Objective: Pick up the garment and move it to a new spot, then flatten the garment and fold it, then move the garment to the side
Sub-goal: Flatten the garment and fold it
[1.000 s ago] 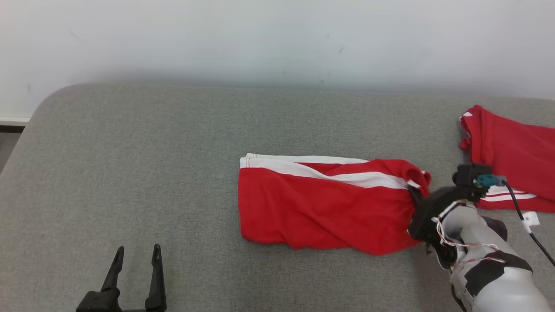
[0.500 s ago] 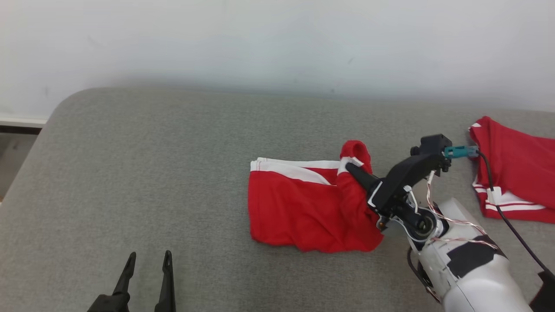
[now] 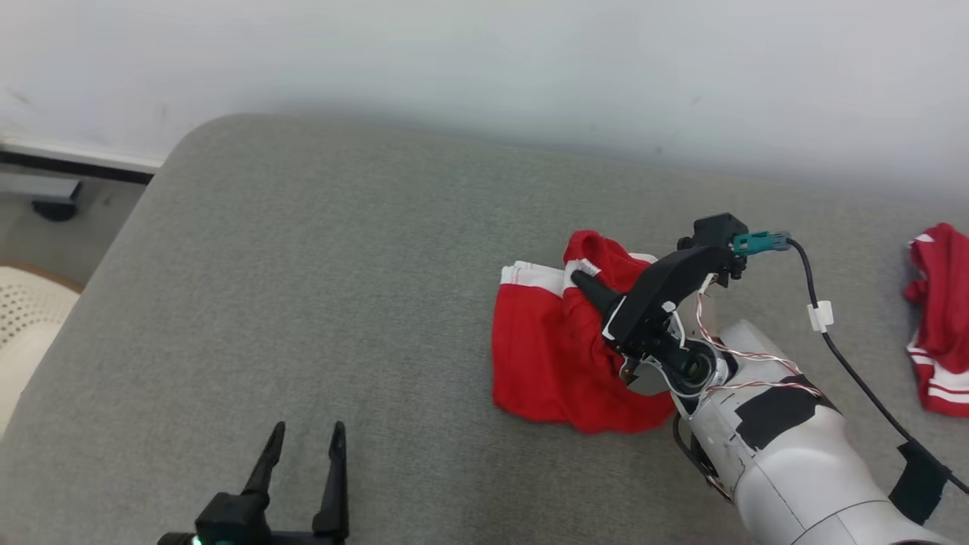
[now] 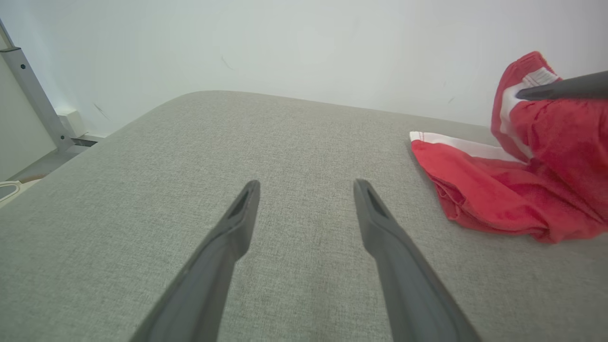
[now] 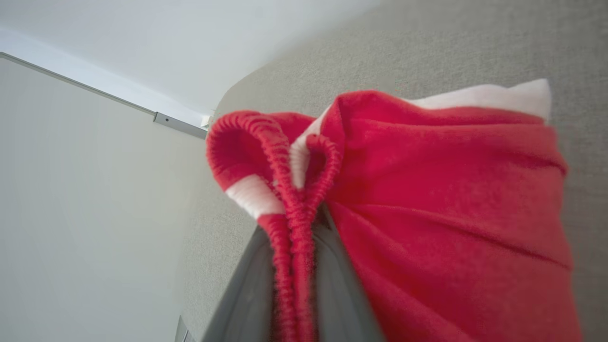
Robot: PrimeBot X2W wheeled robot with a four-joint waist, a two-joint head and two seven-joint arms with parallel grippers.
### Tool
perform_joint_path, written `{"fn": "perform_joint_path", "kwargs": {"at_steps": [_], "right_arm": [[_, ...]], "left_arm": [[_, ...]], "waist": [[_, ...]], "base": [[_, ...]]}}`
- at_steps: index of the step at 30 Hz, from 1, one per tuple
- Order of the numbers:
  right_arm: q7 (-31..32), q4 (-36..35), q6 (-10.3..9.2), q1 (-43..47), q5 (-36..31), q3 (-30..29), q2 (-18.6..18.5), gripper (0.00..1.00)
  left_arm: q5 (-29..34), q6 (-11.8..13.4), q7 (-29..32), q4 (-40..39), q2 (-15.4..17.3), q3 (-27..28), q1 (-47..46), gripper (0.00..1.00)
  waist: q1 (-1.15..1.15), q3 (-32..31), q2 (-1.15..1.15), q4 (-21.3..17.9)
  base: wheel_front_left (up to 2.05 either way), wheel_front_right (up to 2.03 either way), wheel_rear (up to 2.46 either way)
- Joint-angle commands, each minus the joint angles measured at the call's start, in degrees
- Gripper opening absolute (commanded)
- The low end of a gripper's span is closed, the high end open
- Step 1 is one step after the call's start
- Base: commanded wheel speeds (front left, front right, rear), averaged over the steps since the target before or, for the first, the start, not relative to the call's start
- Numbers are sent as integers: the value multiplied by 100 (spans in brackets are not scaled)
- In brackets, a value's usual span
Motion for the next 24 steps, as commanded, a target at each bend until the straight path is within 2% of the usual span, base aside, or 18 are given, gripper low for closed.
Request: {"fn": "perform_joint_path", "kwargs": {"at_steps": [1,8,15,16,17,18,24], "right_arm": [[-58,20,13,-40,75,109,19,0],[-415,408,13,-184,411,819,14,0],[-853,704,13,-255,754,1367,17,0],[-945,669,13,-276,774,1454,15,13],[-1029,603,13,-272,847,1515,17,63],[-1065,594,13,-247,917,1577,17,100],[-1542,425,12,-256,938,1969,17,100]], "left_arm": [[-53,15,-15,9,-4,-53,-78,100],[-202,109,-15,51,-3,-394,-226,100],[-281,152,-15,81,-4,-495,-310,100],[-289,154,-15,93,-4,-500,-316,100],[-293,158,-15,98,-5,-497,-334,100],[-288,157,-15,101,-4,-482,-348,100],[-177,145,-15,128,-2,-329,-226,100]], "waist": [[0,120,0,194],[0,272,0,406],[0,351,0,459],[0,357,0,456],[0,358,0,450],[0,354,0,435],[0,207,0,258]], "base": [[0,0,0],[0,0,0],[0,0,0],[0,0,0],[0,0,0],[0,0,0],[0,0,0]]}}
